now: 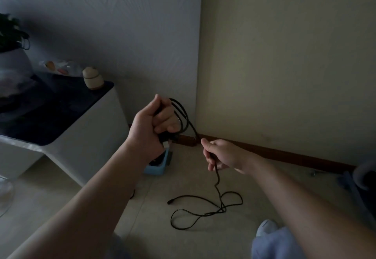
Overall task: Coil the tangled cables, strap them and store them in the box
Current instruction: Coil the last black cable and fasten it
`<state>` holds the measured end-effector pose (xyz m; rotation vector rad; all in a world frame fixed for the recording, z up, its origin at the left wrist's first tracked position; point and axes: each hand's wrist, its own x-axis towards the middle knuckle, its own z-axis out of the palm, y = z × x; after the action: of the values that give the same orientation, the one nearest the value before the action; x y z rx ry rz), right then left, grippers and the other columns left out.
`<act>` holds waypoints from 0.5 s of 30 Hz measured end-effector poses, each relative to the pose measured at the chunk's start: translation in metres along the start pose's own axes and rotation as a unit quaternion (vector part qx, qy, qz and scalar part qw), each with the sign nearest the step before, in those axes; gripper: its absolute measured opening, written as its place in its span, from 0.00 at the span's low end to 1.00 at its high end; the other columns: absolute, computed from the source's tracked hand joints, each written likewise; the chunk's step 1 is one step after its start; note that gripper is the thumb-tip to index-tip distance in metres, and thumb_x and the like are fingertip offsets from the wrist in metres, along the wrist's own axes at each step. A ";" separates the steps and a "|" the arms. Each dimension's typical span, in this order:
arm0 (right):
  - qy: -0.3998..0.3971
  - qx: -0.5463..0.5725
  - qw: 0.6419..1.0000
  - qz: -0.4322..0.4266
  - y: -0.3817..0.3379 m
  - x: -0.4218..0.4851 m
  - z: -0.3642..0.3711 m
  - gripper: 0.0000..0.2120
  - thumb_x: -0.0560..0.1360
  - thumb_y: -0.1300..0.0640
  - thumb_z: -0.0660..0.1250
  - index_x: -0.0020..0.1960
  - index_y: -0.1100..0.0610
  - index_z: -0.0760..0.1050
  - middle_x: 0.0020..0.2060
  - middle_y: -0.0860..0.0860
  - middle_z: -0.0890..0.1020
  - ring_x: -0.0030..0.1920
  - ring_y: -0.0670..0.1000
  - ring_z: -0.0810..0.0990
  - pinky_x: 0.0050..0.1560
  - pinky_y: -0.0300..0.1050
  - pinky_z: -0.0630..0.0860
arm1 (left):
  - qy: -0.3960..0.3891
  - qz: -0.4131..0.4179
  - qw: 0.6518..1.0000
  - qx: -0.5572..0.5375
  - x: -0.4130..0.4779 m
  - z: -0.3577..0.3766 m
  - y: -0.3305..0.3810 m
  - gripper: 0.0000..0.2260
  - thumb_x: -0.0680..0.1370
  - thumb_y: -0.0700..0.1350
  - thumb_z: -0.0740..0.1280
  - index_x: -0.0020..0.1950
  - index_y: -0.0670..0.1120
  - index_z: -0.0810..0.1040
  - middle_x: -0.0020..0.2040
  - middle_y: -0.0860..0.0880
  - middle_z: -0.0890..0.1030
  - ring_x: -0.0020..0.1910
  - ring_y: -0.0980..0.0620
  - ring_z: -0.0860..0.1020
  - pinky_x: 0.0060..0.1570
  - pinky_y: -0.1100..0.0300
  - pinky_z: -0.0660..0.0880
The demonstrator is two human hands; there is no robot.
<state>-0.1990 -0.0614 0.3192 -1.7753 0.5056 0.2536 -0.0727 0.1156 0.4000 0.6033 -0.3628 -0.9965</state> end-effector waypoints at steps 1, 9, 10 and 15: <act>-0.002 -0.034 0.999 0.033 0.001 -0.001 0.000 0.23 0.83 0.37 0.53 0.42 0.53 0.72 0.32 0.48 0.80 0.41 0.49 0.82 0.44 0.45 0.72 | 0.009 0.011 1.000 -0.018 0.001 -0.001 0.003 0.12 0.82 0.52 0.56 0.43 0.48 0.71 0.24 0.55 0.58 0.20 0.57 0.57 0.25 0.67 0.67; -0.042 -0.167 0.976 0.137 0.003 -0.004 0.001 0.18 0.85 0.45 0.52 0.50 0.52 0.76 0.41 0.48 0.86 0.48 0.48 0.83 0.52 0.51 0.72 | 0.098 0.098 0.989 -0.048 0.012 -0.003 0.015 0.11 0.84 0.49 0.56 0.46 0.47 0.73 0.33 0.55 0.71 0.28 0.58 0.70 0.33 0.64 0.72; -0.050 -0.189 0.972 0.134 0.005 -0.004 0.003 0.18 0.85 0.47 0.52 0.48 0.53 0.76 0.40 0.49 0.84 0.47 0.49 0.82 0.52 0.51 0.73 | 0.093 0.115 0.988 -0.044 0.013 -0.005 0.017 0.11 0.85 0.48 0.55 0.45 0.47 0.70 0.35 0.54 0.71 0.30 0.57 0.70 0.35 0.64 0.70; -0.064 -0.229 0.967 0.086 0.001 -0.009 0.006 0.18 0.85 0.48 0.53 0.44 0.53 0.76 0.33 0.49 0.77 0.38 0.50 0.80 0.43 0.48 0.72 | 0.146 0.153 0.977 0.037 0.016 -0.014 0.023 0.13 0.86 0.50 0.53 0.49 0.48 0.73 0.51 0.48 0.86 0.52 0.50 0.85 0.50 0.59 0.79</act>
<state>-0.2072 -0.0540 0.3205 -2.1462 0.5371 0.6449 -0.0416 0.1153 0.4031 0.7263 -0.2240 -0.5909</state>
